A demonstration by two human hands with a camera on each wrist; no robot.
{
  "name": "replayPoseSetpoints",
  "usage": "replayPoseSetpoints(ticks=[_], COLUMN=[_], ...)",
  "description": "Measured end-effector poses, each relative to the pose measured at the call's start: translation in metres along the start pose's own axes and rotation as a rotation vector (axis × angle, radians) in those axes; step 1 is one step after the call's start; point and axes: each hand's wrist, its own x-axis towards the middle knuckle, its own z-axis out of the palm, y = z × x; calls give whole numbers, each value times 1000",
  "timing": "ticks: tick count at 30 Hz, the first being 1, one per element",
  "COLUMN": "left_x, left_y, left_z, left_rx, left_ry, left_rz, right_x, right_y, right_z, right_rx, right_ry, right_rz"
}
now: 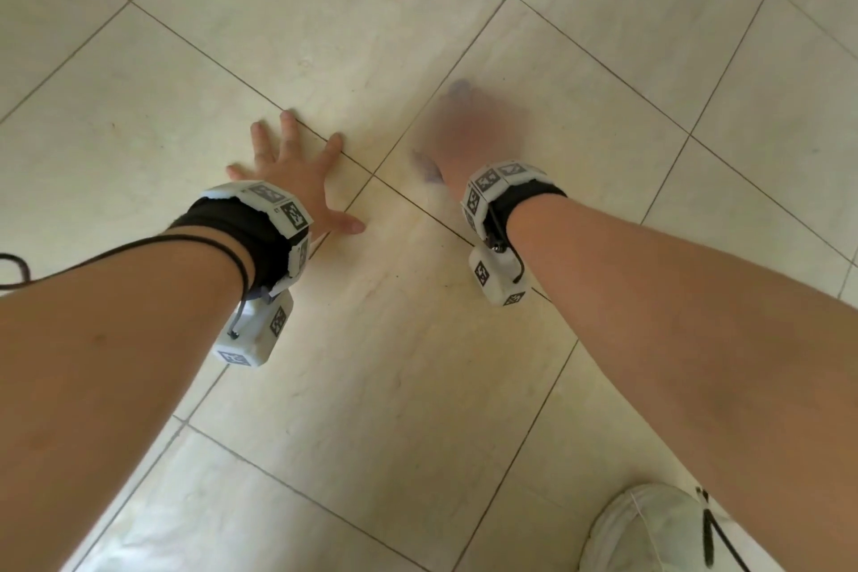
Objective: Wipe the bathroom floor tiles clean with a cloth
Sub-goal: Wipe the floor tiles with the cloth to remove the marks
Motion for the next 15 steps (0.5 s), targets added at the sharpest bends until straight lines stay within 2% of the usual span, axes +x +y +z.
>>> replayPoseSetpoints(ticks=[4, 8, 15], left_x=[1, 1, 2], left_y=[1, 1, 0], left_z=[-2, -2, -2], left_rx=[-2, -12, -9], left_ry=[-18, -22, -25], left_rz=[-3, 2, 9], right_x=[-6, -8, -7], right_y=[5, 7, 9], right_z=[-9, -5, 1], right_rx=[-95, -133, -166], right_ry=[100, 35, 84], right_rz=[-37, -11, -115])
